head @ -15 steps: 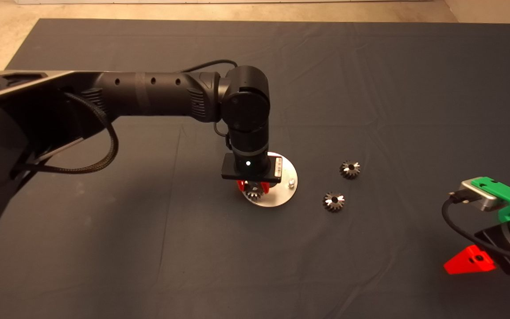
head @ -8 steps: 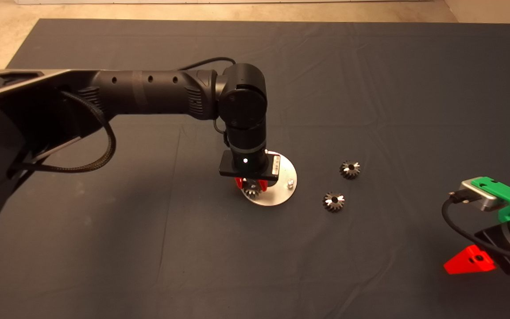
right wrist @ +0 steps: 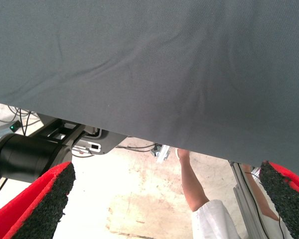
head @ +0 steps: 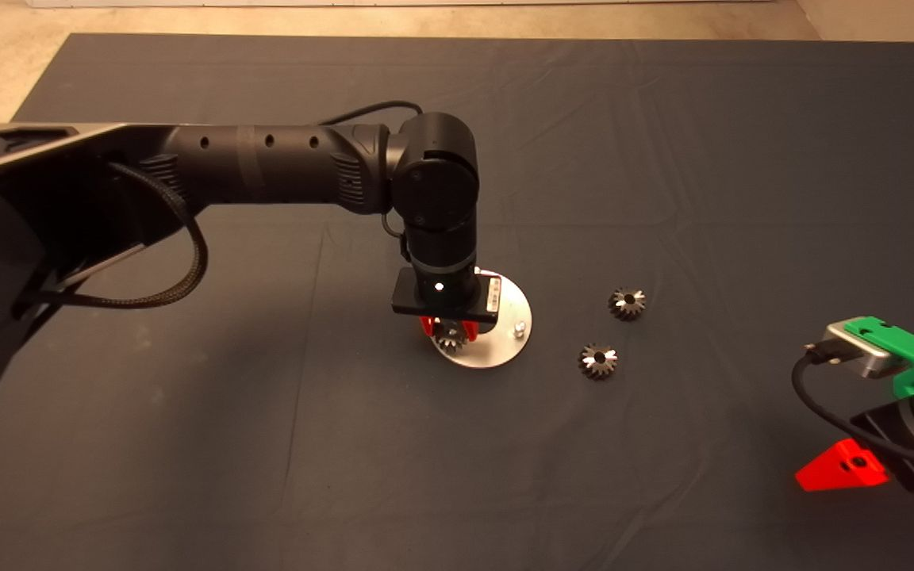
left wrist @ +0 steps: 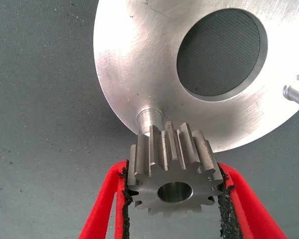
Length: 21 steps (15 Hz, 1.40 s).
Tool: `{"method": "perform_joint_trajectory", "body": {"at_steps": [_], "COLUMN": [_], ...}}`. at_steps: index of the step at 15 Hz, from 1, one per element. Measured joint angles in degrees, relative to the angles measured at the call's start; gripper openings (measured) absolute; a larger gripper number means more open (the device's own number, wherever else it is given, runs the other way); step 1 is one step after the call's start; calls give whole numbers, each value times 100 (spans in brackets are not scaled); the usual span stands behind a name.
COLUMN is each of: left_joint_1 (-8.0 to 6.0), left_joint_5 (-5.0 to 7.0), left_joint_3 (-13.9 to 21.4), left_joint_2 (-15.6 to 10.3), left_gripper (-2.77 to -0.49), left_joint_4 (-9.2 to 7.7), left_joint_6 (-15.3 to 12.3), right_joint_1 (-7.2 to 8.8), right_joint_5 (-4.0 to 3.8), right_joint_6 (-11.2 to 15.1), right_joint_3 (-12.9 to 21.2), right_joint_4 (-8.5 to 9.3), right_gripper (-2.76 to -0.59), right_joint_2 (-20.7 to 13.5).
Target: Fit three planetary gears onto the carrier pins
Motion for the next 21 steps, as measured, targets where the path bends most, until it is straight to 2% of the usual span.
{"method": "perform_joint_trajectory", "body": {"at_steps": [5,11,21], "left_joint_1": [0,0,-4], "left_joint_5": [16,118,118], "left_joint_3": [35,113,113], "left_joint_2": [0,-83,-94], "left_gripper": [-240,-240,-240], "left_joint_4": [22,96,102], "left_joint_6": [0,-2,0], "right_joint_1": [0,0,0], "right_joint_5": [1,0,0], "right_joint_6": [0,0,0], "right_joint_3": [0,0,0], "right_joint_4": [0,0,0], "right_gripper": [-61,-61,-61], "right_joint_2": [0,0,0]}}
